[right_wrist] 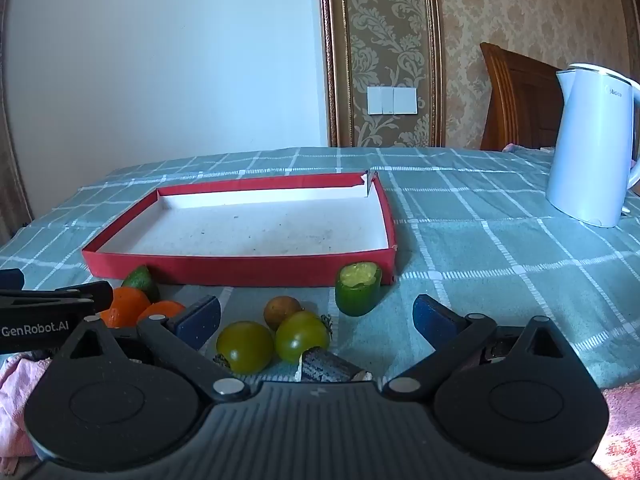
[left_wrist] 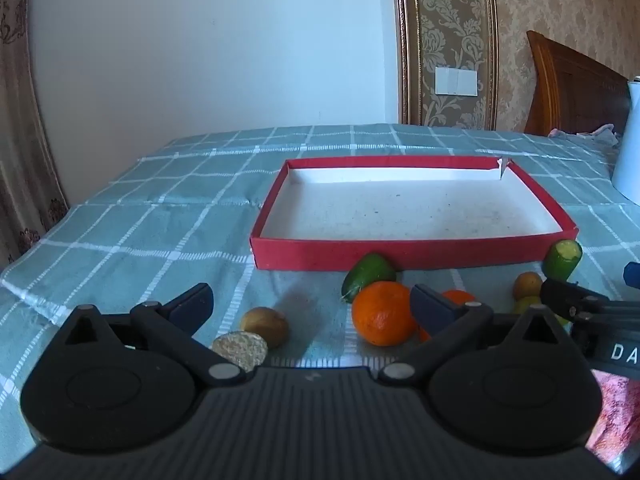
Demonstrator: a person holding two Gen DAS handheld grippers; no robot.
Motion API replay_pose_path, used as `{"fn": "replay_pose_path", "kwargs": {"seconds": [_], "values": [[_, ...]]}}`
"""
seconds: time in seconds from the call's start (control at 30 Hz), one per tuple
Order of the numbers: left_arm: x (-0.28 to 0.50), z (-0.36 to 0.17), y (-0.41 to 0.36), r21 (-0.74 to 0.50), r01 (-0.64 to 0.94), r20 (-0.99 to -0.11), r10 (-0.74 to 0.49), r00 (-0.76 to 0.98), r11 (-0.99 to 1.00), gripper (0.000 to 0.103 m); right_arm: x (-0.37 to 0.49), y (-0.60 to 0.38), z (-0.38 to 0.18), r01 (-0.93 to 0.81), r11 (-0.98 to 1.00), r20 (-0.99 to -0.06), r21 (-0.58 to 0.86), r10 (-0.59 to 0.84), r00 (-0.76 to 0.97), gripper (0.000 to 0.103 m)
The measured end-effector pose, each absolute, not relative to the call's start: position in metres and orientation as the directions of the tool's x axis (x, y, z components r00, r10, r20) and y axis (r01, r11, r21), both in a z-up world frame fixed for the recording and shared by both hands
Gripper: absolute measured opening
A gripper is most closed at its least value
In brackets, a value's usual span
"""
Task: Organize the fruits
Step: 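Move the right tool to the dark bark log while the left tool approaches the small wooden stump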
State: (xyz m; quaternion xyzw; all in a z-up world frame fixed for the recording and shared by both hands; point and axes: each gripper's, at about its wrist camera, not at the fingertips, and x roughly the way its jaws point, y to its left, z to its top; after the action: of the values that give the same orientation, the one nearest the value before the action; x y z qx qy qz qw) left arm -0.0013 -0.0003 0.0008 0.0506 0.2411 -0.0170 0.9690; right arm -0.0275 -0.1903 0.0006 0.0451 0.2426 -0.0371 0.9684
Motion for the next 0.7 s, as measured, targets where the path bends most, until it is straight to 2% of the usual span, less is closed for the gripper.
{"fn": "replay_pose_path", "kwargs": {"seconds": [0.4,0.7], "values": [[0.002,-0.016,0.009,0.042,0.075,-0.513,-0.043,0.857,0.996,0.103,-0.030,-0.191,-0.001,0.091,0.995,-0.484,0.051,-0.056,0.873,0.103],[-0.003,-0.013,0.014,0.010,0.069,-0.493,-0.056,0.868,0.998,0.103,-0.029,-0.197,-0.004,0.113,0.992,-0.496,0.057,-0.069,0.865,0.103]]}}
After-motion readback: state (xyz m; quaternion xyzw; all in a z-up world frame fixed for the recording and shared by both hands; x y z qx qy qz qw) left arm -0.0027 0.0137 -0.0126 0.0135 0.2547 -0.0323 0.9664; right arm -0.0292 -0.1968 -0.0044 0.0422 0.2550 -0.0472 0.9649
